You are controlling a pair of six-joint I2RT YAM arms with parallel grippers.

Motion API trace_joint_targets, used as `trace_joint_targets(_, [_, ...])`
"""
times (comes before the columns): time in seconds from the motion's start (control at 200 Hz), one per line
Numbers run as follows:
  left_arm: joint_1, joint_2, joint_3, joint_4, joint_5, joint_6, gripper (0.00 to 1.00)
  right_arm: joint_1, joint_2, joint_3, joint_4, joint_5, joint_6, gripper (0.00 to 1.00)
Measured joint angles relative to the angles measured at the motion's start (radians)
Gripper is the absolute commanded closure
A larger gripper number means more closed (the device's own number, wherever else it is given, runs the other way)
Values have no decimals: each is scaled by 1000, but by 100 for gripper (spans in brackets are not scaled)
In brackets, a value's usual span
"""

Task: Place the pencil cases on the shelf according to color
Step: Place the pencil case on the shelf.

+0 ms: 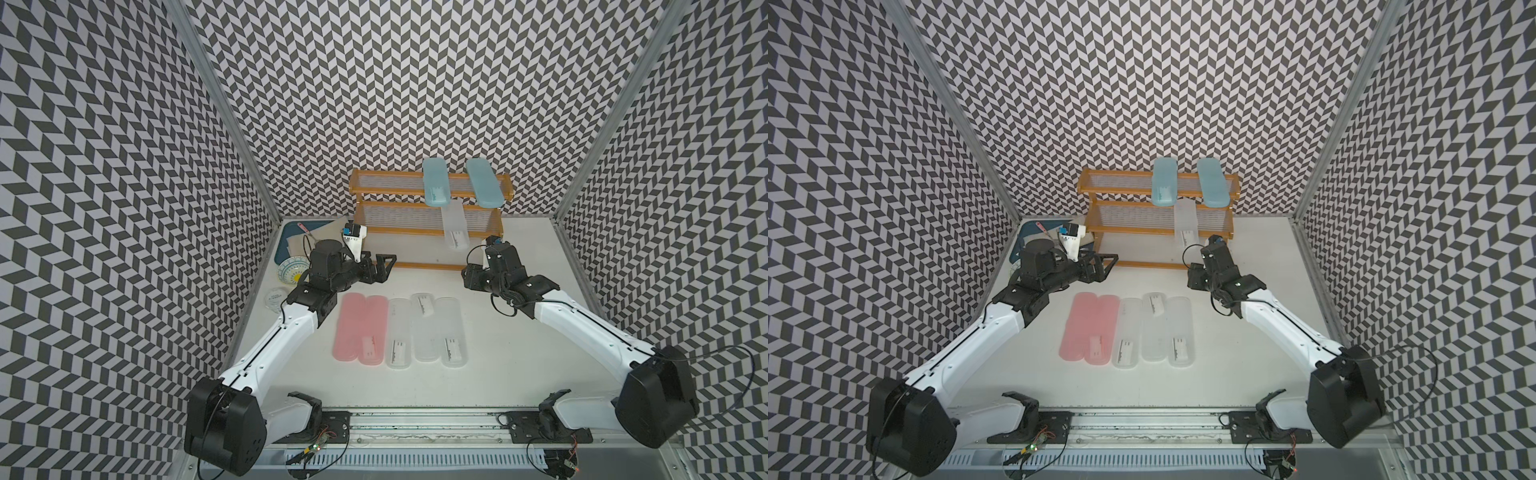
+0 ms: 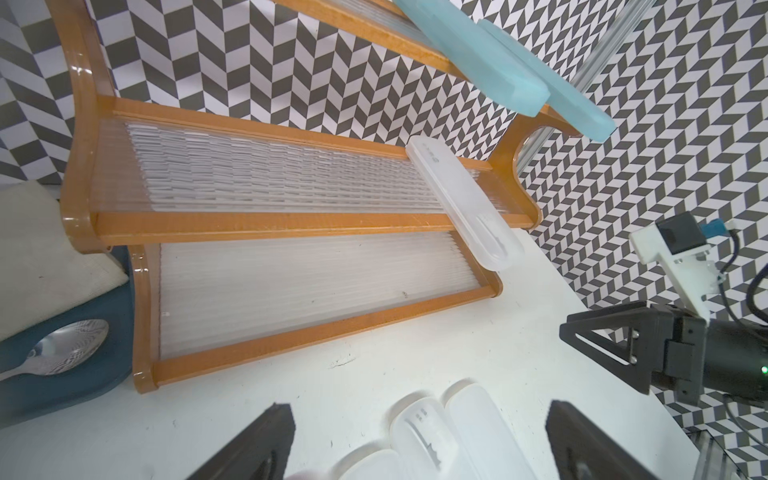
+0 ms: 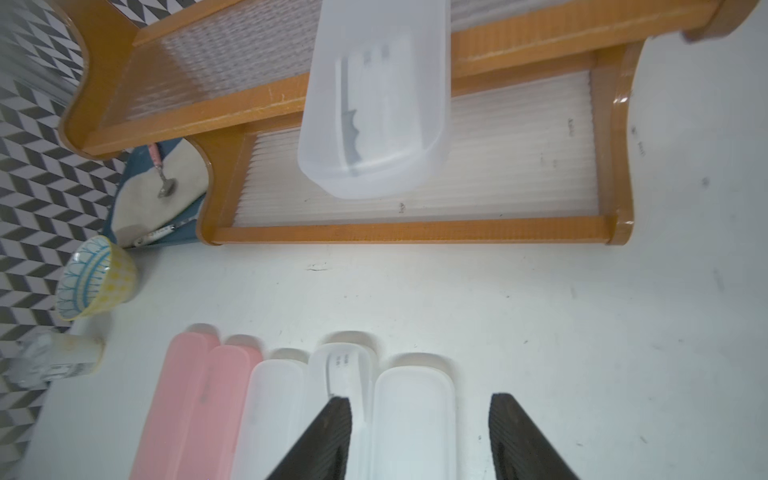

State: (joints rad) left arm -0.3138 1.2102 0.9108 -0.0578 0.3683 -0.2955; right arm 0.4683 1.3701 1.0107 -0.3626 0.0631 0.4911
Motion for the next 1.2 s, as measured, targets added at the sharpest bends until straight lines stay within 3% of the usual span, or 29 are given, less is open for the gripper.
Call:
trace_joint_targets(0.371, [0, 35, 2, -30, -34, 18, 0, -23, 253, 199, 87, -43, 2, 59])
trace_joint_targets(0.671, [0, 36, 2, -33, -35, 18, 0, -45, 305, 231, 127, -65, -4, 56])
trace_joint_targets(0.746, [0, 40, 2, -34, -35, 18, 1, -46, 306, 231, 127, -77, -13, 51])
trace_joint_targets(0.946, [0, 47, 2, -34, -38, 18, 0, -46, 231, 124, 148, -91, -11, 19])
trace_joint_targets(1.202, [-19, 61, 2, -35, -42, 18, 1, -22, -67, -153, 131, -86, 16, 12])
